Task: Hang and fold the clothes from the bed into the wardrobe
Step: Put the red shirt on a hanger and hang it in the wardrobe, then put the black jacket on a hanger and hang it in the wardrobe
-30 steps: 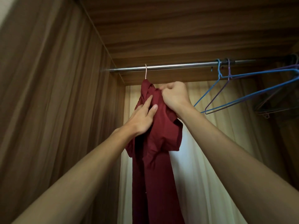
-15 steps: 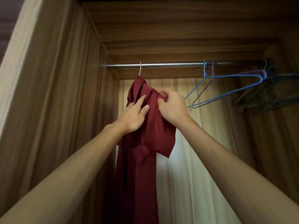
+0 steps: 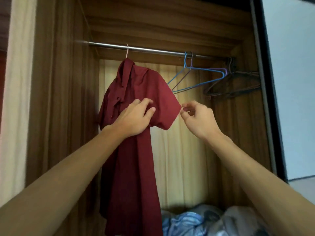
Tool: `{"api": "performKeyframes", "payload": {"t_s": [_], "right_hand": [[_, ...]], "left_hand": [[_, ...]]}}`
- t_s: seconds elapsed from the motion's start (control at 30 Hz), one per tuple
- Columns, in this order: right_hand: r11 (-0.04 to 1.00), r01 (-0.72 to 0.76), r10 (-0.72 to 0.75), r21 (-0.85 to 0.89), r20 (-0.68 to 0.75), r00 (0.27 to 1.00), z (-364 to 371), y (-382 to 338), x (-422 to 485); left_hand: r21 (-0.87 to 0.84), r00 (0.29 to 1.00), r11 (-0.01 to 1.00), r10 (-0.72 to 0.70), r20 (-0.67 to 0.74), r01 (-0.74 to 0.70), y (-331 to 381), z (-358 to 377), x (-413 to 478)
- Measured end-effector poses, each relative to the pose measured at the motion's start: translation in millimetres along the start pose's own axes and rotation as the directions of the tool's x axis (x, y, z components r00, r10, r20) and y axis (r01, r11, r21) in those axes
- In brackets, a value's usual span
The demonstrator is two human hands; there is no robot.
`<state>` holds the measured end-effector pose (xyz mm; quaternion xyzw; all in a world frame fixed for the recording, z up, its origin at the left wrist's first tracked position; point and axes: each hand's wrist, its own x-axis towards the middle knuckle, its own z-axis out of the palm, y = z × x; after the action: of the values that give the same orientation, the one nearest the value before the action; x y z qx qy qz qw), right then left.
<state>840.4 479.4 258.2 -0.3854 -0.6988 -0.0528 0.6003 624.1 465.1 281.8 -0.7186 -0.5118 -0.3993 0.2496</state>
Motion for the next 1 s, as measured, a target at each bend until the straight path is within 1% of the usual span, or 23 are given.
{"api": "performKeyframes", "payload": {"t_s": [0.07,0.27,0.4,0.5,0.6,0.77,0.87,1.0], "right_hand": [[0.996,-0.044,0.046,-0.078,0.03,0.998,-19,12,-26],[0.957,-0.183,0.213,-0.223,0.119,0.97,-88,36,-112],[0.9,-0.292,0.331,-0.324,0.07,0.941,-139,46,-159],[0.843,-0.339,0.387,-0.418,0.032,0.922,-181,50,-195],[0.758,-0.365,0.433,-0.541,-0.001,0.901,-231,44,-232],[0.587,-0.381,0.482,-0.714,-0.07,0.874,-323,22,-299],[0.478,-0.413,0.513,-0.775,-0.135,0.847,-379,1,-344],[0.339,-0.495,0.578,-0.8,-0.238,0.781,-451,-39,-408]], "left_hand": [[-0.061,0.999,0.998,0.028,0.023,-0.027,12,14,-16],[-0.217,0.989,0.974,0.093,0.113,-0.067,57,56,-70],[-0.294,0.958,0.946,0.202,0.203,-0.137,108,80,-106],[-0.332,0.926,0.925,0.278,0.254,-0.186,154,95,-126],[-0.433,0.902,0.876,0.348,0.257,-0.215,206,104,-144],[-0.584,0.815,0.756,0.519,0.259,-0.295,302,108,-183],[-0.666,0.755,0.676,0.604,0.256,-0.315,369,100,-211],[-0.758,0.677,0.561,0.702,0.222,-0.333,458,75,-259]]}}
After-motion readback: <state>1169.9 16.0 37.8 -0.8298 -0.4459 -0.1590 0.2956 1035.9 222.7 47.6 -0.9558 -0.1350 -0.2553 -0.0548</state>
